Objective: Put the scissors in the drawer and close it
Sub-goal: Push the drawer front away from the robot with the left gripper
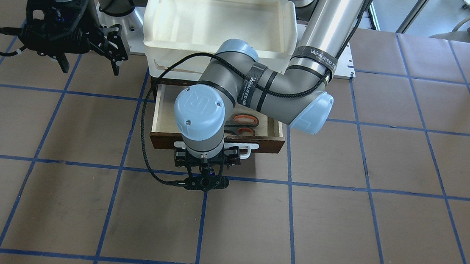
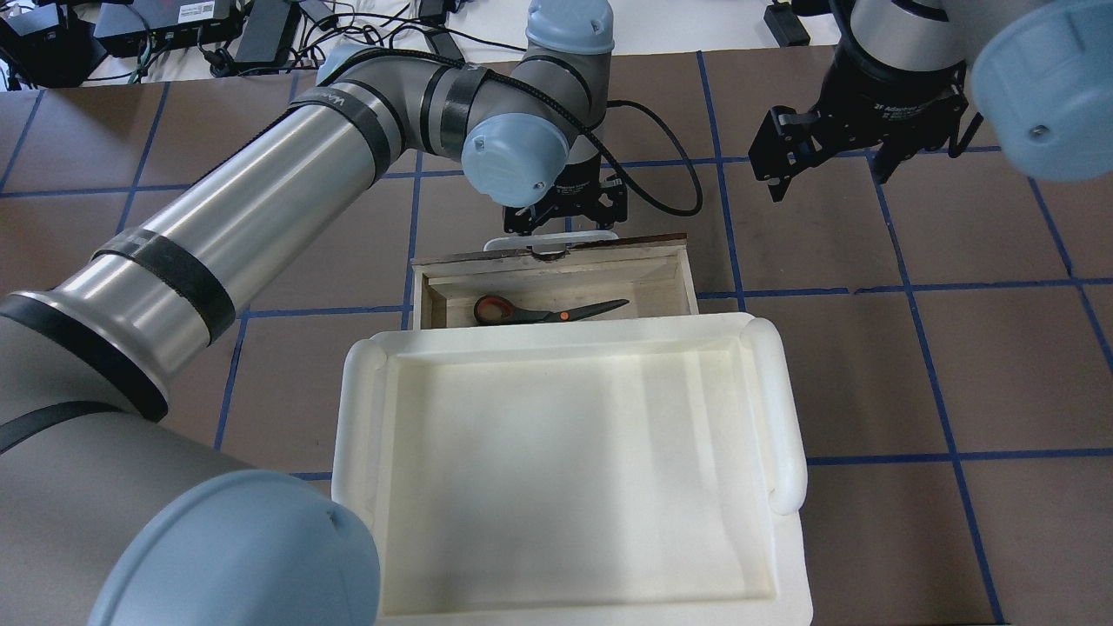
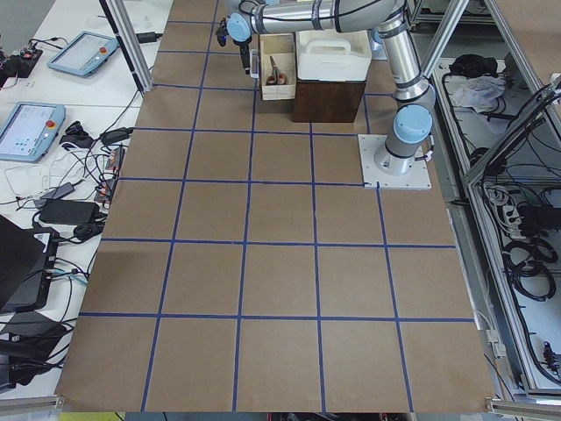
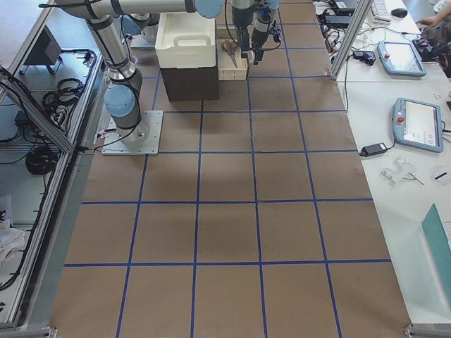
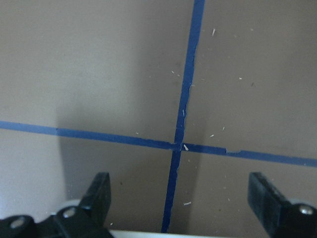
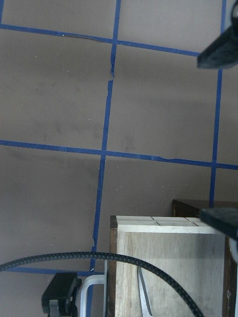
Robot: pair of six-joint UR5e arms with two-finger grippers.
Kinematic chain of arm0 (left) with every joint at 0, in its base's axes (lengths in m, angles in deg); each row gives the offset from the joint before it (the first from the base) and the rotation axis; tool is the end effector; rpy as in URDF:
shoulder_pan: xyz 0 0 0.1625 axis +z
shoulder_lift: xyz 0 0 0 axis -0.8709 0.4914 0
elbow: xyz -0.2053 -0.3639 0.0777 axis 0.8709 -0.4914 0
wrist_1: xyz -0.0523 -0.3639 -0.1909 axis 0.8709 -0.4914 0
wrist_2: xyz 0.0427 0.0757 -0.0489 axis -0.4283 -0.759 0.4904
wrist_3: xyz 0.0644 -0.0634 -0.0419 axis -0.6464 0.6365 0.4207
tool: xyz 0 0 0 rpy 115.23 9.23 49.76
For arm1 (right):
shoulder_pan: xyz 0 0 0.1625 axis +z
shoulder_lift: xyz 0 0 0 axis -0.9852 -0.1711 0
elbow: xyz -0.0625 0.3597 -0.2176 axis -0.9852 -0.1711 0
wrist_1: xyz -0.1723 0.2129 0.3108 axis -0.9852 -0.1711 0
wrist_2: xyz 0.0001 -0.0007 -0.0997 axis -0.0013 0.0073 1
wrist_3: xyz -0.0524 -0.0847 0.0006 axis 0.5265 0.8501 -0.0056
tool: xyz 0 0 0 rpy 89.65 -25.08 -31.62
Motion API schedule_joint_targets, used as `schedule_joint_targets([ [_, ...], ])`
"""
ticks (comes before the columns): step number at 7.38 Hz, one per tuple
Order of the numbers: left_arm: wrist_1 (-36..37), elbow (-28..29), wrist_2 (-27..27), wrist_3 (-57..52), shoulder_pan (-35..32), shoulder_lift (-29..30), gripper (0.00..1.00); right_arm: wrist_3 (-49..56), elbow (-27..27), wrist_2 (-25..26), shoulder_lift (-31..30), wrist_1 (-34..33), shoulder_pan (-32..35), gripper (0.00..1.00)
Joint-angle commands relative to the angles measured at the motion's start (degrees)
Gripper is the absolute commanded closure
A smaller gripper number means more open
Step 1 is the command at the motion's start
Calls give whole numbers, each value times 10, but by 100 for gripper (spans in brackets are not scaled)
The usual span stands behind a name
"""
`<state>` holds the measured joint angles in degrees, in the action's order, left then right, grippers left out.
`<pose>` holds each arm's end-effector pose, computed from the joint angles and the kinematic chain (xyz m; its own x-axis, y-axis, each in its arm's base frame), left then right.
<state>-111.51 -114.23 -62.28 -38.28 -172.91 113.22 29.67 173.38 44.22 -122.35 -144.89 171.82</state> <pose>-0.3848 -0.5908 0.2795 -0.9898 -0.1120 -0.0879 -0.1219 0.9857 0.1167 0.1429 -0.4820 0.5035 -0.9925 -0.1111 0.0502 -0.1138 0.9919 -0.0559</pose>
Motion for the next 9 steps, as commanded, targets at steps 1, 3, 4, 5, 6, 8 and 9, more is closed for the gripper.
schedule_joint_targets([
  [1, -38, -2, 1, 0, -6, -9, 0, 0, 0, -3, -2, 3, 0, 0],
  [3, -74, -4, 29, 0, -7, -19, 0, 1, -1, -35, -2, 4, 0, 0],
  [4, -98, -7, 28, -2, -9, -24, 0, 1, 0, -33, -1, 6, -1, 0],
  [5, -125, -20, 28, -2, -14, -36, 0, 1, 0, -33, -1, 6, 0, 0],
  [6, -130, -37, 29, -2, -18, -44, 0, 1, 0, -29, -1, 6, 0, 0],
  [8, -130, -57, 39, -2, -23, -57, 0, 1, 0, -28, -1, 6, 0, 0],
  [9, -139, -61, 40, -2, -24, -58, 0, 1, 0, -28, 0, 6, 0, 0],
])
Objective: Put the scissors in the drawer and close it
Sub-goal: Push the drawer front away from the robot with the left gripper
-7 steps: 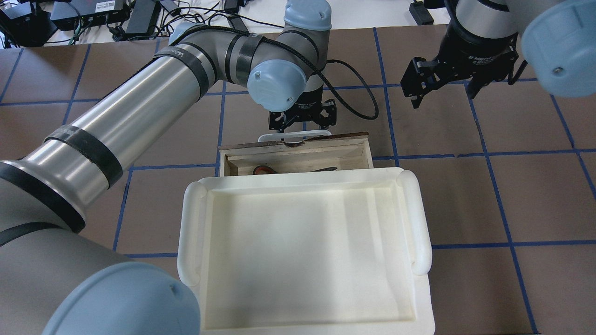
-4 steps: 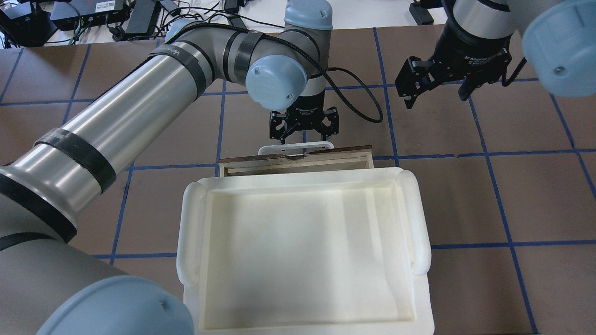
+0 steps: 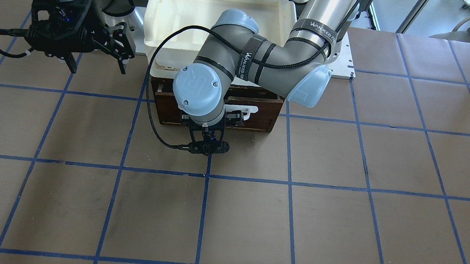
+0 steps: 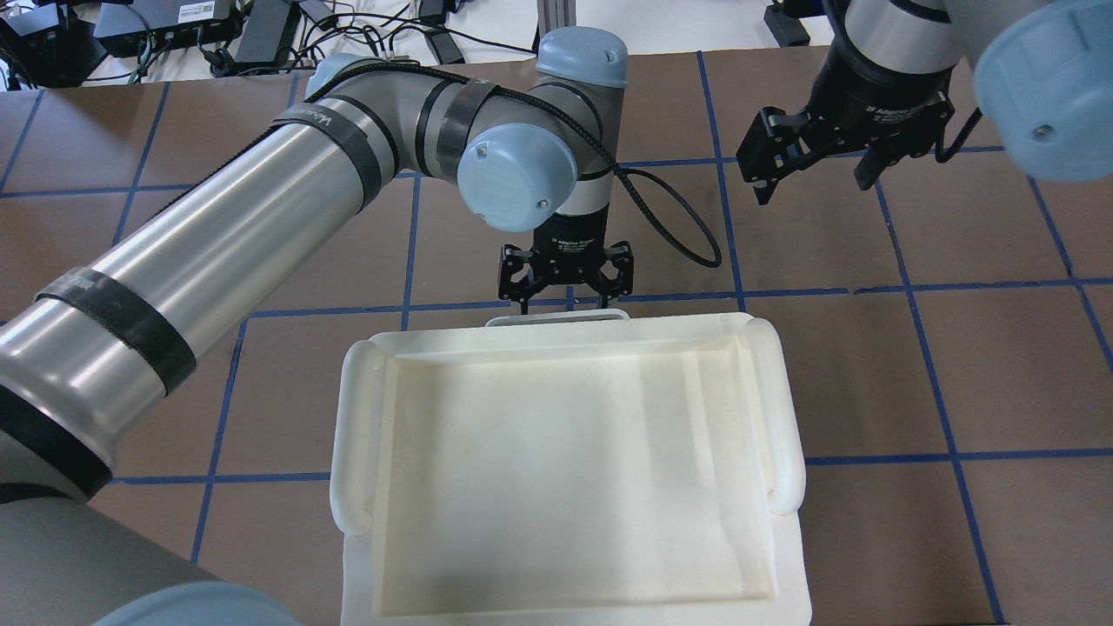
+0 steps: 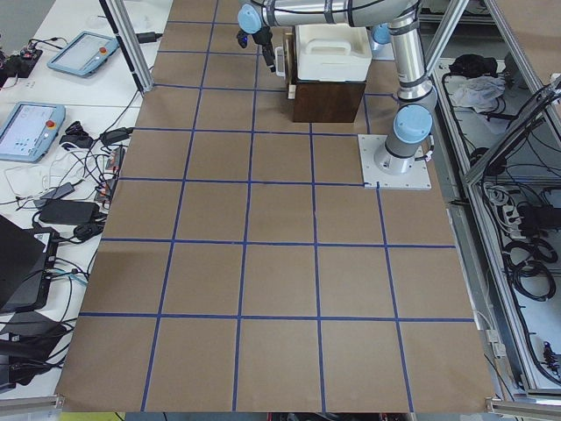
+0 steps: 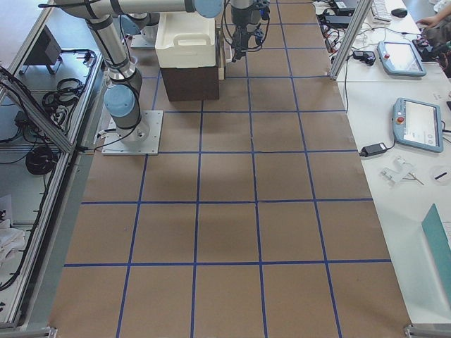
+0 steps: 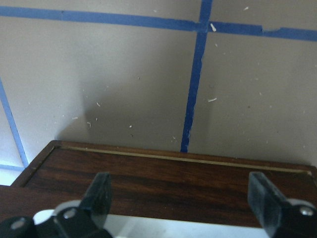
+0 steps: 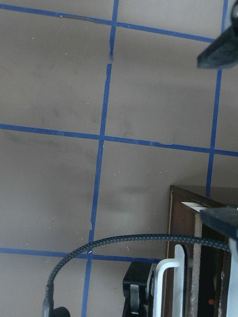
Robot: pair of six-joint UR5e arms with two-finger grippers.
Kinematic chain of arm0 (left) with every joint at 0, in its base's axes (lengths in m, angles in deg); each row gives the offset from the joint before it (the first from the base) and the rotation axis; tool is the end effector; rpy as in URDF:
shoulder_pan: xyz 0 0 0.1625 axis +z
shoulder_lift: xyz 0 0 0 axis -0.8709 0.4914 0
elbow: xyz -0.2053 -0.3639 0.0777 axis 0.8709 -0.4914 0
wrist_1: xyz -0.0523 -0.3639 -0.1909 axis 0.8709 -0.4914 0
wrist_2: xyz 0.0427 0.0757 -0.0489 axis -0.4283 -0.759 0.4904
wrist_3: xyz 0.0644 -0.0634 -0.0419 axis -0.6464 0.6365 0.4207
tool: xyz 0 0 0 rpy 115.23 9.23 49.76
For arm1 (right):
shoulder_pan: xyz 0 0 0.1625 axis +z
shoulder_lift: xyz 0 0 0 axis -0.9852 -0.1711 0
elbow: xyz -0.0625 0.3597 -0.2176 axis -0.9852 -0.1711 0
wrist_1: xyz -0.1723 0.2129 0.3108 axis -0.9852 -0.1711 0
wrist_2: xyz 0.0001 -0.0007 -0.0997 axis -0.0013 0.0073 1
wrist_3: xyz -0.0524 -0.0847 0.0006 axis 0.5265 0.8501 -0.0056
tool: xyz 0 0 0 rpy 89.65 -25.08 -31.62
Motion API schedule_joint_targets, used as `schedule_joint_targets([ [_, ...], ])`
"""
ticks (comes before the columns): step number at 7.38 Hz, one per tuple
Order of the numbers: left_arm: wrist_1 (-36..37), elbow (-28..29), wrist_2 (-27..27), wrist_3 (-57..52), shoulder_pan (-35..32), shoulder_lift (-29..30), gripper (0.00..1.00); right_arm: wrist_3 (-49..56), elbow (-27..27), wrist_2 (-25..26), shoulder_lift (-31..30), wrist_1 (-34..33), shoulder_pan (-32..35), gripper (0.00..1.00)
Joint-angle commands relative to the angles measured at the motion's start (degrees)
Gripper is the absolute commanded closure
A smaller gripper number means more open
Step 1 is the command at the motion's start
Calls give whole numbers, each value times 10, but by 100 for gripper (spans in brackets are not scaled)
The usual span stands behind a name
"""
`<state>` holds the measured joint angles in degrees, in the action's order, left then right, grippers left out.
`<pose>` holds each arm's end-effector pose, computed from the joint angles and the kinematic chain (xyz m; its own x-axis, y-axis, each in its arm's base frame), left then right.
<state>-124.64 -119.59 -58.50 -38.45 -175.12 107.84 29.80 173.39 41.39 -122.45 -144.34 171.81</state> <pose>-0.3875 -0.5165 0.2842 -0.9883 -0.0609 -0.1398 -0.1058 0.9344 0.3403 0.1477 -0.4804 0.5032 -0.9932 -0.1161 0.0005 -0.1160 0.9919 -0.0521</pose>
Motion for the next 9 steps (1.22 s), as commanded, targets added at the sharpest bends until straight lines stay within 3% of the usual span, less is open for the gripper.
schedule_joint_targets([
  [1, -9, -10, 3, 0, -5, -6, 0, 1, 0, 1, 0, -1, 0, 0],
  [6, -14, -19, 4, -1, -9, -14, 0, 1, 0, 1, 1, -1, 0, 0],
  [9, 66, -2, -3, -7, -2, -32, 0, 1, 0, 1, 1, -1, 0, 0],
])
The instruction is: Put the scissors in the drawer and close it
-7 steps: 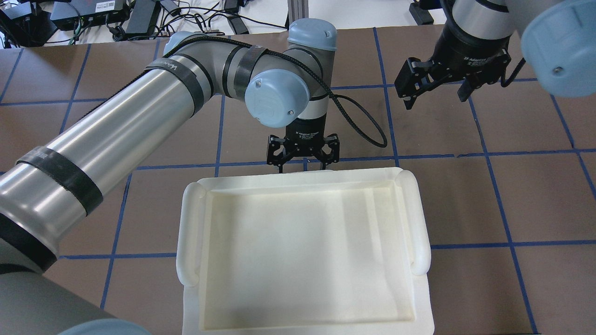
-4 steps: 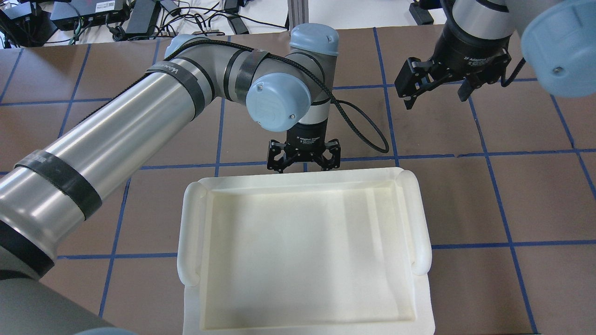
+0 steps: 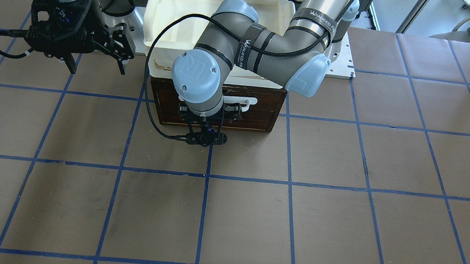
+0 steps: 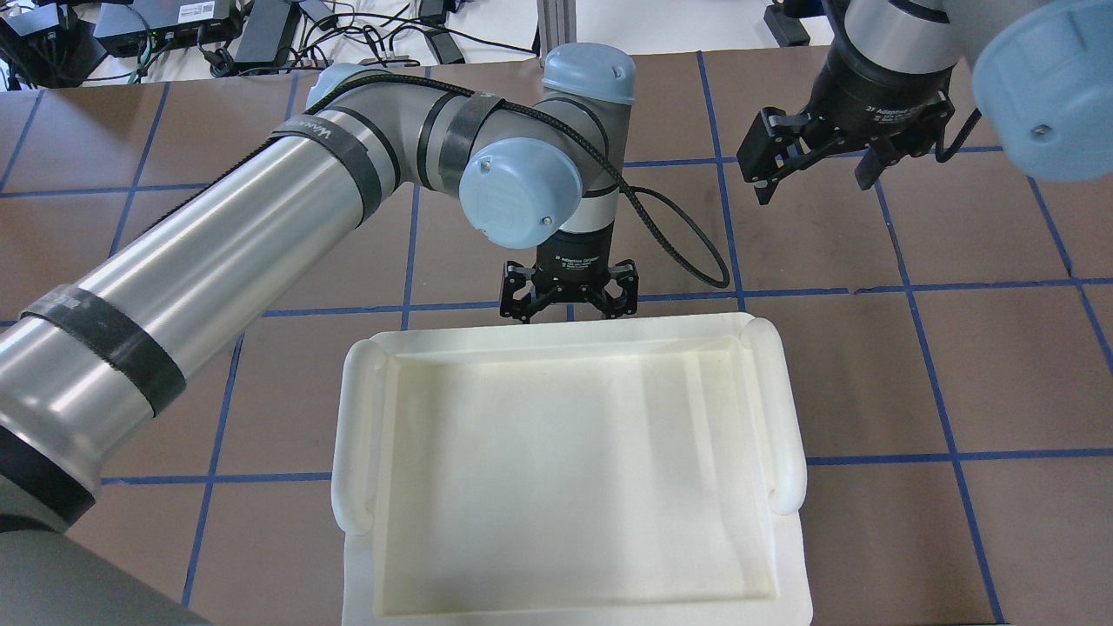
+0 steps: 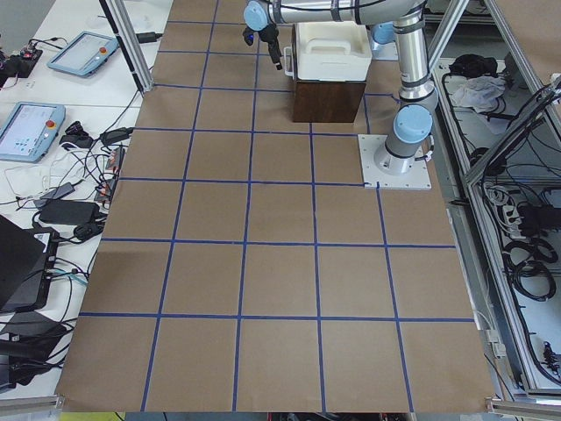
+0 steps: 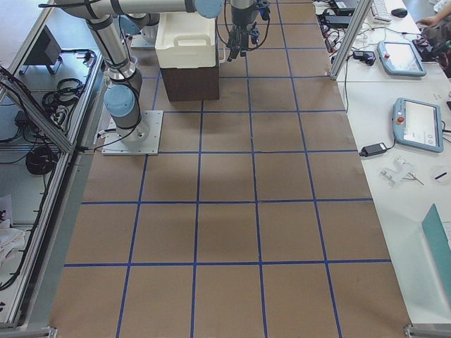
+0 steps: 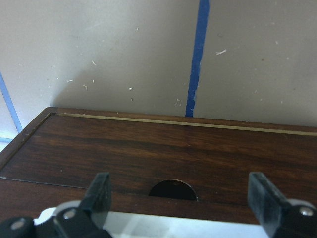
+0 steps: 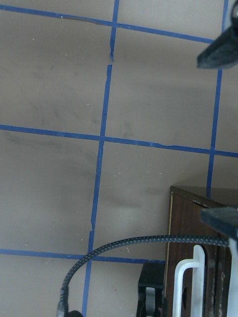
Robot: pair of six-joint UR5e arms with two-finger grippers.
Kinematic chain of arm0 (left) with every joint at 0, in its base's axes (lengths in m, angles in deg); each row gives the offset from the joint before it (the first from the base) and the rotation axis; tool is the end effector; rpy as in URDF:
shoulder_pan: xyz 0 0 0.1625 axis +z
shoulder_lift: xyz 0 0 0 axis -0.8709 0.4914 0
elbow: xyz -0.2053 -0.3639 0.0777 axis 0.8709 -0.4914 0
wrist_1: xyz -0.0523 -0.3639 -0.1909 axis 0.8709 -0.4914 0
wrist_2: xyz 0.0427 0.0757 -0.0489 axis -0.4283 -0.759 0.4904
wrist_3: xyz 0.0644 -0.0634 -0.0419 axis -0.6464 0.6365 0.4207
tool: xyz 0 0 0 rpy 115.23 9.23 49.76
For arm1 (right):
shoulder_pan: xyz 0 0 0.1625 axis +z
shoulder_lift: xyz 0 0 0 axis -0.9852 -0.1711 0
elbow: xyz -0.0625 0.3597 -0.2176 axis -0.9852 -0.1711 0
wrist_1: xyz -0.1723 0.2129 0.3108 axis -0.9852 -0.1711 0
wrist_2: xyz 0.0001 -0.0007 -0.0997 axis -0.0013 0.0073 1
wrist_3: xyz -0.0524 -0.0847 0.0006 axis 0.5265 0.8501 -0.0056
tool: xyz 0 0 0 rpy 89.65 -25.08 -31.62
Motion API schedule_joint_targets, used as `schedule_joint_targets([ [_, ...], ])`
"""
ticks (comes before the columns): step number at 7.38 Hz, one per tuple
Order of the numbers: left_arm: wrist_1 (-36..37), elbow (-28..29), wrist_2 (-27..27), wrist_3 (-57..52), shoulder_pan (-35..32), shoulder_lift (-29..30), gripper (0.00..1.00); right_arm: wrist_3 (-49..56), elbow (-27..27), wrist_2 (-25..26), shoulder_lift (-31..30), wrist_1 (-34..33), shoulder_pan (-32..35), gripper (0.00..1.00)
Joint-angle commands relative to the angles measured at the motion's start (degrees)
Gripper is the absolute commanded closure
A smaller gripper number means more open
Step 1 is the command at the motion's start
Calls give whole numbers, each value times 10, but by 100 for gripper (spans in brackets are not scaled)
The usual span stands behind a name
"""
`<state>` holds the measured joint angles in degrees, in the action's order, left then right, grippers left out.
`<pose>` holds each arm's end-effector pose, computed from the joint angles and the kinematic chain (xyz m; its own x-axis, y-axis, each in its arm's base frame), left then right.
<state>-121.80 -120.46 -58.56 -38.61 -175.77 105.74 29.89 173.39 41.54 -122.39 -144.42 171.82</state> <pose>-0.3923 -0.5100 0.3037 -0.9928 -0.0547 -0.1065 -0.0829 0.9558 0.2821 0.1476 -0.4809 0.5028 -0.9930 -0.1177 0.0032 -0.1177 0.9917 -0.0522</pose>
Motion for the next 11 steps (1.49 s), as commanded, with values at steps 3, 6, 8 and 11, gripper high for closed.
schedule_joint_targets([
  [3, 98, 28, -28, -45, 14, -52, 0, 0, 0, -1, 0, 0, 0, 0],
  [6, 102, 20, -31, -49, 16, -86, 0, 0, 0, 0, 0, 0, 0, 0],
  [8, 101, 17, -33, -49, 21, -97, 0, 1, 1, 0, 0, 0, 0, 0],
  [11, 88, -2, -28, -70, 69, -139, 0, 1, 0, 0, 0, 0, 0, 0],
])
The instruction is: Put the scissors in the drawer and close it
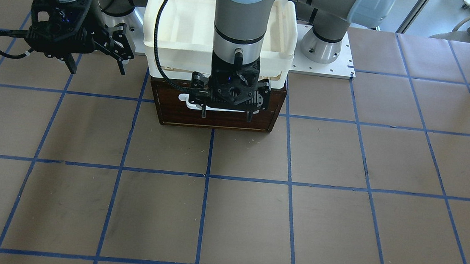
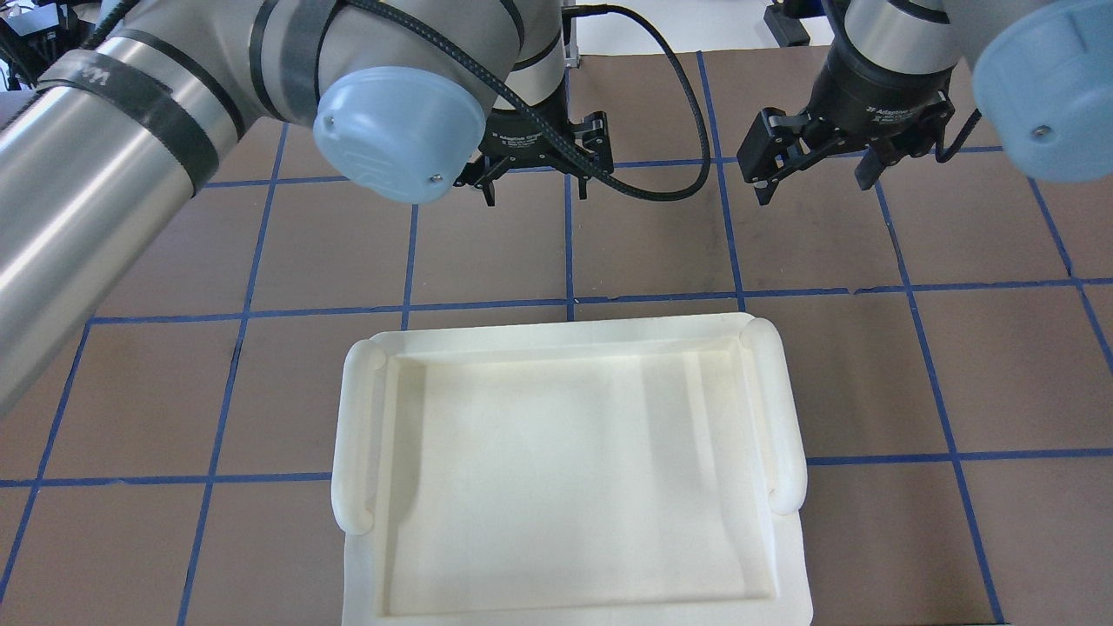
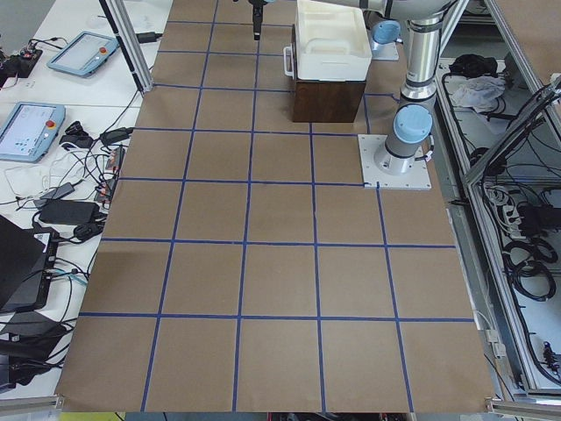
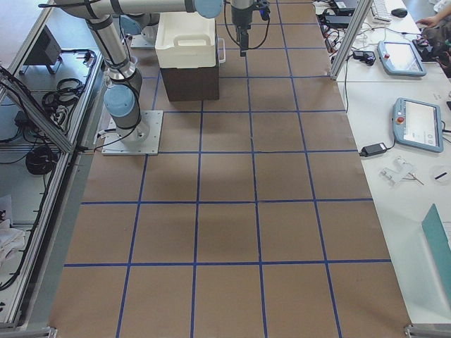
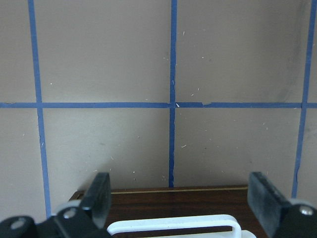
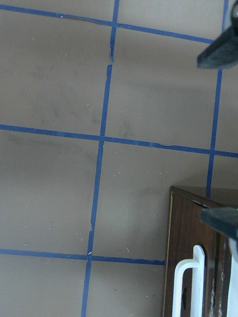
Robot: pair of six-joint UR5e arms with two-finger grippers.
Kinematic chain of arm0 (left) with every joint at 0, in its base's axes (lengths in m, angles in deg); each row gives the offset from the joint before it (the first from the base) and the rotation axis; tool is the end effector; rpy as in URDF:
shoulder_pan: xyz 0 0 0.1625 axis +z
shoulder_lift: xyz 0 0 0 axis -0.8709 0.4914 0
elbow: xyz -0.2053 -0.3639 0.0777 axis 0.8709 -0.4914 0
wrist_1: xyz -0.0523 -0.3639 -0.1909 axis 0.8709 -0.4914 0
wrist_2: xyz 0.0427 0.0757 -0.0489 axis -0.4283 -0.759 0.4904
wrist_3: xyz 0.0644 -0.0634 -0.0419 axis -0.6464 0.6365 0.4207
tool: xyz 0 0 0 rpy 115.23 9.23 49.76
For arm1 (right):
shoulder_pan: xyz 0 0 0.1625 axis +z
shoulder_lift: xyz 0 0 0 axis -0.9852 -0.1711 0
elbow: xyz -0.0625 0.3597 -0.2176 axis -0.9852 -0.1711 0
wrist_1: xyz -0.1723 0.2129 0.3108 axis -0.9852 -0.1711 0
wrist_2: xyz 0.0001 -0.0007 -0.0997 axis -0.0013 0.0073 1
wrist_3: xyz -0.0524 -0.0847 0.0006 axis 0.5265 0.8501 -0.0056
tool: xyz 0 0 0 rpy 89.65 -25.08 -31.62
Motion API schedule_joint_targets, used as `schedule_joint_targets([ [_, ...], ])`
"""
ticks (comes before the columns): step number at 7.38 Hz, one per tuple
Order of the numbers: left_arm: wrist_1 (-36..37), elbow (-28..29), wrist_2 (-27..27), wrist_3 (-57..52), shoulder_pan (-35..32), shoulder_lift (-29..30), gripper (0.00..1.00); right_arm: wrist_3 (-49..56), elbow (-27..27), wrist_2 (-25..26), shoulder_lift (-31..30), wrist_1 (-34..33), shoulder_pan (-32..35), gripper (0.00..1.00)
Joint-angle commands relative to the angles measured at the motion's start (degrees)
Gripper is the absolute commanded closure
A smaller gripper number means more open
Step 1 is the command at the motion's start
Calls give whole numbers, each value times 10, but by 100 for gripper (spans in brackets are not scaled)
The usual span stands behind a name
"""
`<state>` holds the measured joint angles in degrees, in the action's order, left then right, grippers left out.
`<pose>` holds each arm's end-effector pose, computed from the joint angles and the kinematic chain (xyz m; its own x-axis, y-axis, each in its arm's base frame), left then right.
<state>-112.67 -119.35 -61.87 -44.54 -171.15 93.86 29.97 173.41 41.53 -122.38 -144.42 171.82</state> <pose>-0.3361 -0.5195 0.4552 -0.9990 -0.0405 0.0205 -0.0420 0.9958 -0.0814 0.1476 -0.4809 0.5025 -0.9929 -0.1191 0.0031 -0.1191 0.9915 -0.0517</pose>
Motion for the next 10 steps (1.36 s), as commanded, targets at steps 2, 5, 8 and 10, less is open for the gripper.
schedule_joint_targets([
  [2, -16, -62, -1, -85, 48, -75, 0, 0, 0, 0, 0, 0, 0, 0],
  [5, -72, -82, 7, -209, 155, -146, 0, 0, 0, 0, -1, 0, 0, 0],
  [8, -71, -69, 33, -226, 201, -154, 0, 0, 1, 1, 0, -1, 0, 0],
  [10, -74, -71, 33, -227, 199, -150, 0, 0, 1, 0, 0, -1, 0, 0],
])
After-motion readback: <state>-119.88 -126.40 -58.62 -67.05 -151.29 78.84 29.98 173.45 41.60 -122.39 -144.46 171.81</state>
